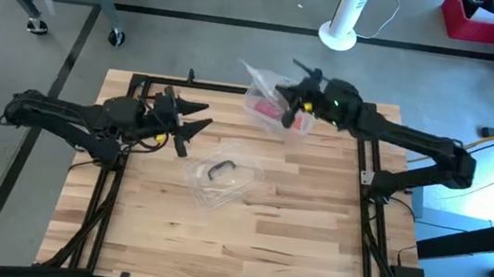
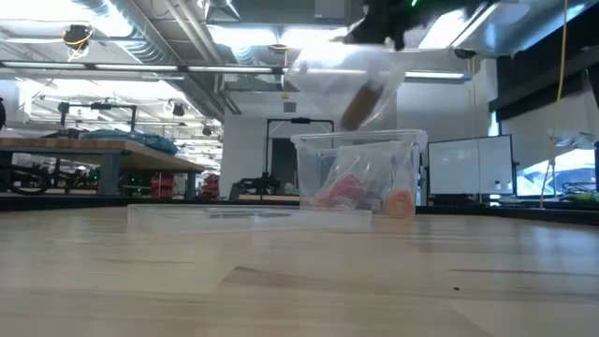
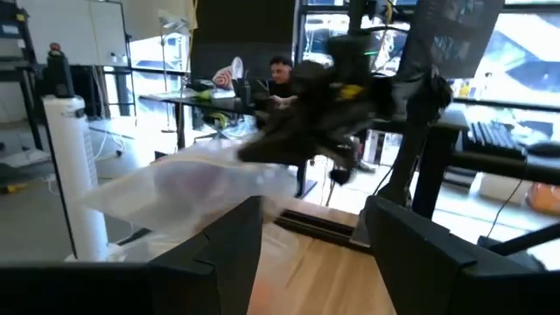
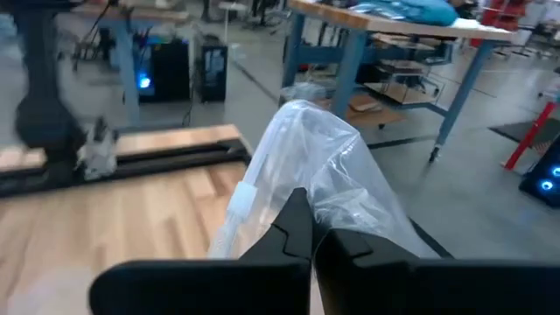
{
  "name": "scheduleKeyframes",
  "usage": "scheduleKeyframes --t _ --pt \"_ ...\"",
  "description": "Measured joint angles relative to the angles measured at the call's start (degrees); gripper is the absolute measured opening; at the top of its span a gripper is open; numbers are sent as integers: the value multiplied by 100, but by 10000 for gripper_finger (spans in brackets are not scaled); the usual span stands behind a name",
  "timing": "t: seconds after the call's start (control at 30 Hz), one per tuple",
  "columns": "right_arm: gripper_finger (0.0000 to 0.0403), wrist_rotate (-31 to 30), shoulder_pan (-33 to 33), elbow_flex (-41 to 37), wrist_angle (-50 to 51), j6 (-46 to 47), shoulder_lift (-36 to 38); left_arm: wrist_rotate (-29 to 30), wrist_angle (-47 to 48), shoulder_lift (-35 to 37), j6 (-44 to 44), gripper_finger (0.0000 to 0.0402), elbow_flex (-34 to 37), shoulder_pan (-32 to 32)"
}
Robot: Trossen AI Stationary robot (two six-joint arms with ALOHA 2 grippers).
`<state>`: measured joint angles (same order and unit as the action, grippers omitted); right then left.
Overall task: Roll bandage
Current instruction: Put the transparent zip bag into the transparent bin
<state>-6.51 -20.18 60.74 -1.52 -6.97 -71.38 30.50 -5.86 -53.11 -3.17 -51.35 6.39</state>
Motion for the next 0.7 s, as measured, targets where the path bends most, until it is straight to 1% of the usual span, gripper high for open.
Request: scheduleKeyframes --t 0.1,0.17,0.33,0.4,0.47,0.57,0.7 --pt "1 467 -469 -245 -853 311 -355 -2 146 3 108 196 0 2" --pt "1 721 -697 -543 -1513 681 -536 -4 228 -25 199 196 0 2" --pt "1 868 -877 -1487 -3565 1676 -648 -2 273 -26 353 196 1 2" --pt "1 862 -864 -1809 -4131 1941 -638 -3 248 -25 376 196 1 2" --pt "1 756 -798 -2090 -4364 2160 -648 -2 224 -27 412 196 2 2" --pt "1 620 -796 -2378 -4444 2169 -745 -4 221 -27 408 196 2 -20" --pt "7 627 -794 -2497 -3857 2163 -889 -2 219 -27 346 196 2 -29"
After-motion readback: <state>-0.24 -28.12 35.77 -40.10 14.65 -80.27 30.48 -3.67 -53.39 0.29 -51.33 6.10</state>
